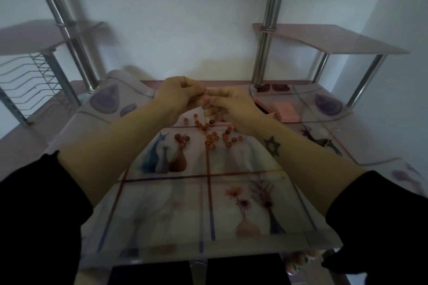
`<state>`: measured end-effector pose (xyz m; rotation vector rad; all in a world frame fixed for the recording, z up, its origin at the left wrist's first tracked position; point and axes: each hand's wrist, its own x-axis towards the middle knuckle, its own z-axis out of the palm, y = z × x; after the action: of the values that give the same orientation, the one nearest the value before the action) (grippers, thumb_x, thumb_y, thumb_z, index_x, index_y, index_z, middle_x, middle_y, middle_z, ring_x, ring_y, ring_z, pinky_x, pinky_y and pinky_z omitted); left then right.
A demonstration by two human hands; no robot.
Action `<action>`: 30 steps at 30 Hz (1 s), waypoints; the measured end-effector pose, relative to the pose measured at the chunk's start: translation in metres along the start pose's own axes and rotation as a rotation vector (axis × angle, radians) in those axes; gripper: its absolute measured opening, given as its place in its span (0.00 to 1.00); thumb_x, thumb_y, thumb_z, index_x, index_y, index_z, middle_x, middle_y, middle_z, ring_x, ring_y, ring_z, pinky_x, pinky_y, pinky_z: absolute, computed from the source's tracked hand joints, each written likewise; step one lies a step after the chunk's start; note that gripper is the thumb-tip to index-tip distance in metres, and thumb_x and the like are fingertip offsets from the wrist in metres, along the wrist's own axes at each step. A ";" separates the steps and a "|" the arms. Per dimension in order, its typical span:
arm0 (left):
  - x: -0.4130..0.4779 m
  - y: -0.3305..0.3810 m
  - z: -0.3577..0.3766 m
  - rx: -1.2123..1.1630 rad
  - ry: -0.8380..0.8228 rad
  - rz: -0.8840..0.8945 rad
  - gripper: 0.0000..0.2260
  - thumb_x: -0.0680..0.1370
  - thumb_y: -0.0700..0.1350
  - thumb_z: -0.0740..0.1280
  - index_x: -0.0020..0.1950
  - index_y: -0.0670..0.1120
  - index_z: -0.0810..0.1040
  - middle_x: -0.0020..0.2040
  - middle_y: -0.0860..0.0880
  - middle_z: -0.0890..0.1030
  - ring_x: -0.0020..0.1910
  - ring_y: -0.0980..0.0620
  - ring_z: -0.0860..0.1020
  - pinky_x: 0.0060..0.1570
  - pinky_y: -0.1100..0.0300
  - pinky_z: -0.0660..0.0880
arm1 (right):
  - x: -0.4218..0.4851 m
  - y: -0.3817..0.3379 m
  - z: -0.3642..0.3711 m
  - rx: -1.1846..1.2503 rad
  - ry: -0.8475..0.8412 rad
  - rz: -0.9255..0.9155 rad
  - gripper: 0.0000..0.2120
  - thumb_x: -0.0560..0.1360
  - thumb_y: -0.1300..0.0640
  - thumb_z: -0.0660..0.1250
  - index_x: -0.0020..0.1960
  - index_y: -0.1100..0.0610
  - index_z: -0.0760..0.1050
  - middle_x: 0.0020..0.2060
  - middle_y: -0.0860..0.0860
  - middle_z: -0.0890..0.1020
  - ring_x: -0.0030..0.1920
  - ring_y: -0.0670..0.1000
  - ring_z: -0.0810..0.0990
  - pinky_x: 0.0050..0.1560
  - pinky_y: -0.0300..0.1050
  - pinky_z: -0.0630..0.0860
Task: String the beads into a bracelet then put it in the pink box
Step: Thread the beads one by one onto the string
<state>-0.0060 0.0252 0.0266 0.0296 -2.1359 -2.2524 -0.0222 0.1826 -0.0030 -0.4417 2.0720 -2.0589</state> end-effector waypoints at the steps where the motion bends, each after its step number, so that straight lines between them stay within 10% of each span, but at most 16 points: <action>1: 0.000 -0.001 -0.002 0.075 0.010 0.027 0.03 0.78 0.35 0.67 0.44 0.38 0.78 0.38 0.42 0.82 0.32 0.55 0.81 0.34 0.66 0.78 | 0.000 0.002 0.000 -0.027 0.006 -0.004 0.10 0.77 0.65 0.65 0.57 0.62 0.79 0.41 0.58 0.84 0.38 0.52 0.82 0.42 0.46 0.81; 10: 0.004 -0.022 -0.016 0.513 0.023 0.132 0.02 0.76 0.40 0.70 0.45 0.44 0.78 0.39 0.44 0.83 0.32 0.54 0.81 0.31 0.65 0.77 | 0.003 0.006 0.002 -0.309 0.160 -0.069 0.03 0.75 0.61 0.71 0.42 0.57 0.80 0.32 0.54 0.82 0.29 0.47 0.80 0.34 0.40 0.78; 22: 0.021 -0.046 -0.036 1.106 -0.025 0.154 0.04 0.73 0.42 0.73 0.45 0.51 0.80 0.45 0.52 0.81 0.43 0.57 0.78 0.44 0.62 0.73 | 0.007 0.014 0.011 -0.420 0.188 -0.021 0.03 0.76 0.62 0.69 0.46 0.62 0.80 0.33 0.53 0.80 0.28 0.46 0.77 0.29 0.32 0.75; 30: 0.030 -0.052 -0.035 1.175 -0.023 0.135 0.07 0.73 0.42 0.72 0.51 0.50 0.81 0.46 0.52 0.80 0.42 0.57 0.77 0.40 0.63 0.72 | 0.017 0.023 0.015 -0.662 0.143 -0.047 0.04 0.76 0.58 0.67 0.43 0.55 0.79 0.34 0.46 0.78 0.36 0.44 0.77 0.43 0.44 0.78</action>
<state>-0.0352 -0.0085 -0.0270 -0.1018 -2.9669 -0.6712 -0.0351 0.1624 -0.0250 -0.4412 2.8319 -1.4056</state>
